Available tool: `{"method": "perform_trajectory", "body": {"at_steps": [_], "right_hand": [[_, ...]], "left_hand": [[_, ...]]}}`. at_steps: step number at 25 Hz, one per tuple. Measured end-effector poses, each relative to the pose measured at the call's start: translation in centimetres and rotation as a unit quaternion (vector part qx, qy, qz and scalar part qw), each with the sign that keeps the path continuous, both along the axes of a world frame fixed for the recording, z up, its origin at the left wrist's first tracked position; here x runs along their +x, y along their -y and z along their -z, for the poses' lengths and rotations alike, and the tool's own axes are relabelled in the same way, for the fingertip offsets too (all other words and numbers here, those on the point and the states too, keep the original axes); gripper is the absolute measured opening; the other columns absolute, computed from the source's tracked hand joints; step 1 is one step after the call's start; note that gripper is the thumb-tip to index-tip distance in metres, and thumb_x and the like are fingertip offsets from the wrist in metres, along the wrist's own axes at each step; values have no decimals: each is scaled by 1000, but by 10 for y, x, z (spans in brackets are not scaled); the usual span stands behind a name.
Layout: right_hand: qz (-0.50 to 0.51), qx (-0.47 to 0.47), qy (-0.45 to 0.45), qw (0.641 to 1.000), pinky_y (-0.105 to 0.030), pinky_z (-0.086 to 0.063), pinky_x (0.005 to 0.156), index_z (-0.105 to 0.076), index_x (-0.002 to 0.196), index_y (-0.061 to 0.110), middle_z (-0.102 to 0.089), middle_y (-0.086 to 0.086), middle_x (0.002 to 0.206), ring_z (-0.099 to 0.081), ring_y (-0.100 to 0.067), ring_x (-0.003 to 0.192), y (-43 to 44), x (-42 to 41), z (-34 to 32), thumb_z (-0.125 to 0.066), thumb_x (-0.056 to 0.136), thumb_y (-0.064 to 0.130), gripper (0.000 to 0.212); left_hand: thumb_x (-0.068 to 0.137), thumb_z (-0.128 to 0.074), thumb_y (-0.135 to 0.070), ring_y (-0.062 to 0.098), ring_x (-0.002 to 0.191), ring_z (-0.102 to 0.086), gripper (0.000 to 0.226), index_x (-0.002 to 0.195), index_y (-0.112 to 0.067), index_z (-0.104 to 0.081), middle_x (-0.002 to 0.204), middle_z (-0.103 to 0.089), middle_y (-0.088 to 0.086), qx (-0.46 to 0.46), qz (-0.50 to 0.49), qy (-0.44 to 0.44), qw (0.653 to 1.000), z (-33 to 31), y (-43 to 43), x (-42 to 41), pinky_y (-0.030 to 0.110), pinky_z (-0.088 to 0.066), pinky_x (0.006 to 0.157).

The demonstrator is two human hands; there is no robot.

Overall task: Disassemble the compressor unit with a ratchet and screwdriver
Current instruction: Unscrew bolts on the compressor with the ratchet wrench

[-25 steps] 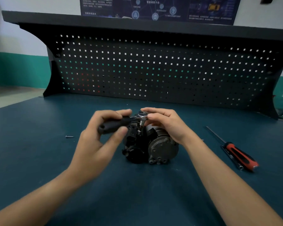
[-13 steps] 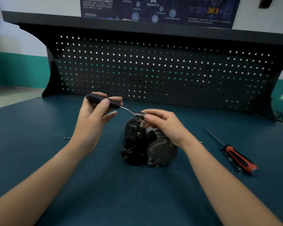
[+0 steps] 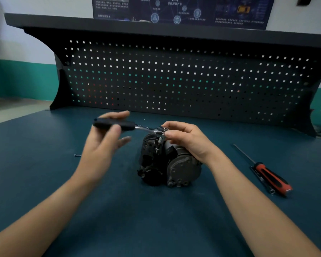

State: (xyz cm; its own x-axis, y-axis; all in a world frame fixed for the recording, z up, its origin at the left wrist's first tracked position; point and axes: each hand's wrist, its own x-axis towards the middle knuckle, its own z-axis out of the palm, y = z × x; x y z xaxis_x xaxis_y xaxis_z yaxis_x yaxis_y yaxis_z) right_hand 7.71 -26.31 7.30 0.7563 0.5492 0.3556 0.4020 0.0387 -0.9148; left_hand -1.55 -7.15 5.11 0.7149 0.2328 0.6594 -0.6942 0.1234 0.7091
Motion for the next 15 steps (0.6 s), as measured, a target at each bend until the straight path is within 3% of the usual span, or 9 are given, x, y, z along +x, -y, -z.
{"method": "perform_trajectory", "body": {"at_steps": [4,7,9,11,13,15], "right_hand": [[24,20,40,999,-10,-47,68,-64,81,19,-68,12,70,-63,0,68,-4,-3,1,-70,79,8,13],[53,19,45,997,-12,-46,67,-62,80,20,-68,10,69,-63,-2,66,-4,-1,3,-69,81,10,12],[54,19,38,998,-12,-48,68,-64,83,20,-69,10,69,-64,-2,66,-2,1,4,-64,84,7,13],[40,12,31,999,-16,-50,75,-67,89,23,-71,10,74,-66,-4,68,-2,1,4,-59,87,5,20],[21,5,23,999,-21,-50,82,-70,91,28,-72,7,81,-67,-8,72,-2,1,3,-56,88,6,26],[5,20,-2,1000,-20,-50,78,-71,87,26,-71,3,84,-68,-10,74,-1,0,2,-57,82,10,22]], "left_hand": [[100,-37,-20,7,83,-66,18,90,-22,-53,89,-71,-7,-158,72,-157,972,-26,-6,34,32,-49,76],[100,-39,-23,10,86,-65,16,89,-21,-50,89,-70,-5,-162,94,-153,970,-37,9,37,34,-48,79],[98,-45,-19,11,91,-64,9,90,-22,-49,93,-70,-7,-115,29,-77,990,-33,18,20,33,-48,81],[89,-57,-16,9,95,-64,12,93,-22,-47,95,-71,-10,-12,-48,17,999,-20,26,-7,26,-51,83],[79,-65,-19,8,100,-64,24,93,-22,-46,103,-69,-10,127,-79,89,985,-9,37,-28,20,-48,87],[76,-65,-23,10,105,-62,26,93,-24,-46,109,-67,-7,208,-77,99,970,-3,44,-37,20,-45,91]]}}
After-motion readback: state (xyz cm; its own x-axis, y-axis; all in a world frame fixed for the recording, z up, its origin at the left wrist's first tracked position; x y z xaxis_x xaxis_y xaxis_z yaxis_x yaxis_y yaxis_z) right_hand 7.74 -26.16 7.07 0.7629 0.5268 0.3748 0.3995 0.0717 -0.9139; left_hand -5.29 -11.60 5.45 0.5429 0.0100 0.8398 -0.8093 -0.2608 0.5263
